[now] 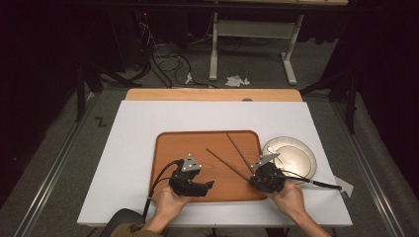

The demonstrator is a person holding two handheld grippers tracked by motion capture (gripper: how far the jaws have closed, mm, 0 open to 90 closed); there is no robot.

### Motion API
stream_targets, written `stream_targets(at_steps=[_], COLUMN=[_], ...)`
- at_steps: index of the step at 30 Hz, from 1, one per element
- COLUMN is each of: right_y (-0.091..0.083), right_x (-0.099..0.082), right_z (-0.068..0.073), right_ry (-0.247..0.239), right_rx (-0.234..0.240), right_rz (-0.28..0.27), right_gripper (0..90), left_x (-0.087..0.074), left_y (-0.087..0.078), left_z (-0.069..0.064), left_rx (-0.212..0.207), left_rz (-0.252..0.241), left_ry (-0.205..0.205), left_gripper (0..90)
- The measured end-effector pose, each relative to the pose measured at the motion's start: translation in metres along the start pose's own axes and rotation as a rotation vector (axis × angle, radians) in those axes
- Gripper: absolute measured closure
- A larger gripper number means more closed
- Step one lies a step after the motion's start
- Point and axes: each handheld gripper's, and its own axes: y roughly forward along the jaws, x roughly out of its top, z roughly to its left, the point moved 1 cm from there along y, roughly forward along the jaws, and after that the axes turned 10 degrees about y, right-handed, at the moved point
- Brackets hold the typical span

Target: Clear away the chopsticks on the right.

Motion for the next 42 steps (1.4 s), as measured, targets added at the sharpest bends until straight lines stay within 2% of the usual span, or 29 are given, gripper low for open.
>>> stream_targets(at_steps=[10, 17, 24, 30, 38, 42], right_y=[0.000, 0.000, -0.015, -0.029, -0.048, -0.055], right_x=[0.000, 0.000, 0.000, -0.006, -0.025, -0.037], right_z=[-0.003, -0.002, -0.003, -0.003, -0.002, -0.005], right_ry=[0.007, 0.017, 0.026, 0.000, -0.027, -0.011], right_rx=[-0.041, -0.044, -0.001, 0.025, 0.041, 0.066], right_rz=[-0.011, -0.023, -0.106, -0.166, -0.217, -0.238], right_gripper=[83.7, 81.1, 73.1, 65.4, 60.3, 59.2], left_x=[0.000, 0.000, 0.000, 0.000, -0.001, -0.002], left_y=[0.000, 0.000, -0.002, -0.004, -0.006, -0.008], left_z=[0.000, 0.000, 0.000, 0.000, -0.002, -0.003], left_rx=[0.000, -0.001, 0.004, 0.005, 0.004, 0.003], left_rz=[0.001, 0.000, -0.012, -0.013, -0.019, -0.024], left_ry=[0.003, -0.001, -0.007, -0.005, -0.004, -0.006], left_gripper=[32.5, 32.5, 32.5, 32.5, 32.5, 32.5])
